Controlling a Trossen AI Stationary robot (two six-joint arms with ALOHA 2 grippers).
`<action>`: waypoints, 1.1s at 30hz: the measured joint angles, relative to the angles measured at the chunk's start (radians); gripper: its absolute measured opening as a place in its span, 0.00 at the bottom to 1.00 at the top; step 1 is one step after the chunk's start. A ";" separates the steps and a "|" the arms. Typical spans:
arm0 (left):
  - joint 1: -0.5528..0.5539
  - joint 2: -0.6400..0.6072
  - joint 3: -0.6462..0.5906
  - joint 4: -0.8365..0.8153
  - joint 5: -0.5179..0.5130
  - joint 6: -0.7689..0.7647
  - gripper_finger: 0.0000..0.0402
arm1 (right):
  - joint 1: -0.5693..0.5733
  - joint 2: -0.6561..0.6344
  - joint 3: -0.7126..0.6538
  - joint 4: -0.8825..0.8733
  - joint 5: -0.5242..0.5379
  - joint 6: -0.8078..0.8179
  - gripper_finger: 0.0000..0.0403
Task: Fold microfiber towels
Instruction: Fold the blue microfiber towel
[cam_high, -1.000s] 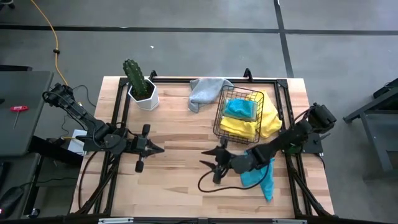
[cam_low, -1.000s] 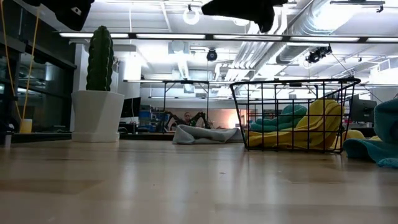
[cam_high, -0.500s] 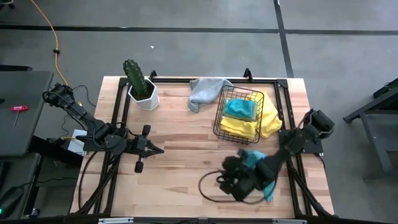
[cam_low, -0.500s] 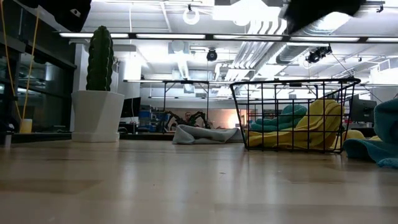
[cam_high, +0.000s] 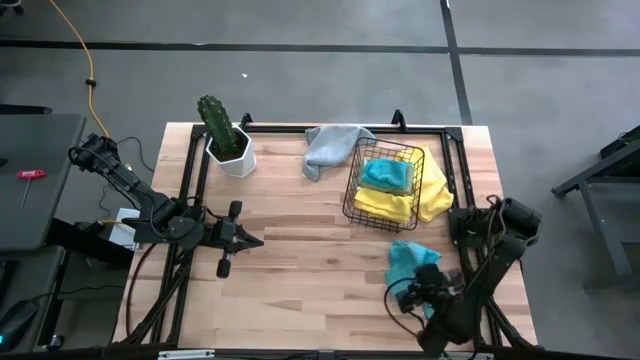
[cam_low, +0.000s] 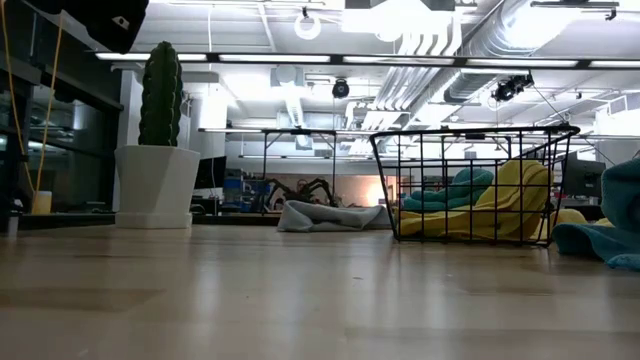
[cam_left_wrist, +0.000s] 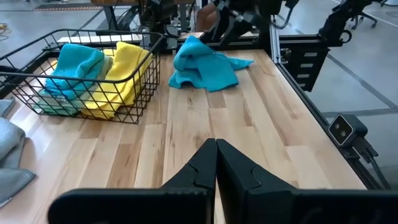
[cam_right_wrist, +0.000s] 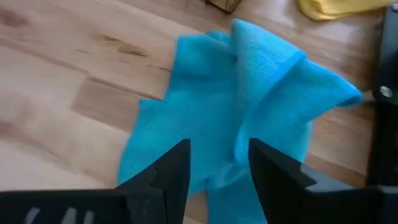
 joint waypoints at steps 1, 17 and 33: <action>0.000 0.000 0.000 0.000 -0.001 0.000 0.00 | 0.000 0.007 0.000 -0.007 -0.017 0.007 0.38; 0.000 0.000 0.000 0.005 -0.009 0.000 0.00 | -0.136 0.064 0.000 -0.075 -0.090 -0.013 0.38; 0.000 0.000 0.000 0.005 -0.007 -0.002 0.00 | -0.164 0.063 -0.066 0.012 -0.103 -0.027 0.37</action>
